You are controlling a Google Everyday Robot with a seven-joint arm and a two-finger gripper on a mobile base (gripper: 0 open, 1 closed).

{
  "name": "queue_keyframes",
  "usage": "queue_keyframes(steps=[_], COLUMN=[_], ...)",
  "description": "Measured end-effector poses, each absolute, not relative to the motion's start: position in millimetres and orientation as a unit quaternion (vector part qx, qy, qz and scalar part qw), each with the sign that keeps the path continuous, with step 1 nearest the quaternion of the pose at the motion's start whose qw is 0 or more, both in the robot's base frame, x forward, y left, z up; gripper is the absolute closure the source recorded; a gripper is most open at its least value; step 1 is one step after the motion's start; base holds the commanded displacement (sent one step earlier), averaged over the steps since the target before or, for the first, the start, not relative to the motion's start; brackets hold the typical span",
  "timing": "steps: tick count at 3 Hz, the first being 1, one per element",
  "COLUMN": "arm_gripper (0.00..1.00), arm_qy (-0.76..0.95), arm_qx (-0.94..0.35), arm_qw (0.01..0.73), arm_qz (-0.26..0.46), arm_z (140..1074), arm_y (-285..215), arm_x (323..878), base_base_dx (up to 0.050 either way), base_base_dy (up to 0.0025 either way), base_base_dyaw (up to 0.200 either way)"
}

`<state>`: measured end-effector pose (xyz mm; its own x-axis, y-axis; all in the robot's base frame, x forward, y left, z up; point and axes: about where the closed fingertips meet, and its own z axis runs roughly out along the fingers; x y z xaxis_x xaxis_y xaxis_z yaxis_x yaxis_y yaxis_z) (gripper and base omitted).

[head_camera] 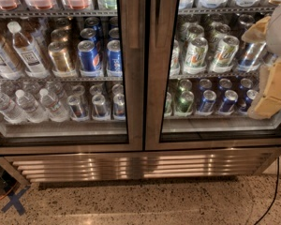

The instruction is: Open right fridge door

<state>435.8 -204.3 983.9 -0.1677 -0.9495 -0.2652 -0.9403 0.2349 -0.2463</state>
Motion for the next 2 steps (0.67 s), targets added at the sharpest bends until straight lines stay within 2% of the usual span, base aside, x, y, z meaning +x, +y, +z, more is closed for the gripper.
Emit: queue_keyframes(steps=[2], arm_gripper=[0.0], arm_qy=[0.679], arm_qx=[-0.679], arm_qw=[0.272], arm_qz=[0.062], arm_z=[1026], arm_y=[-147], arm_x=[415], base_base_dx=[0.0], base_base_dy=[0.0], base_base_dyaw=[0.0])
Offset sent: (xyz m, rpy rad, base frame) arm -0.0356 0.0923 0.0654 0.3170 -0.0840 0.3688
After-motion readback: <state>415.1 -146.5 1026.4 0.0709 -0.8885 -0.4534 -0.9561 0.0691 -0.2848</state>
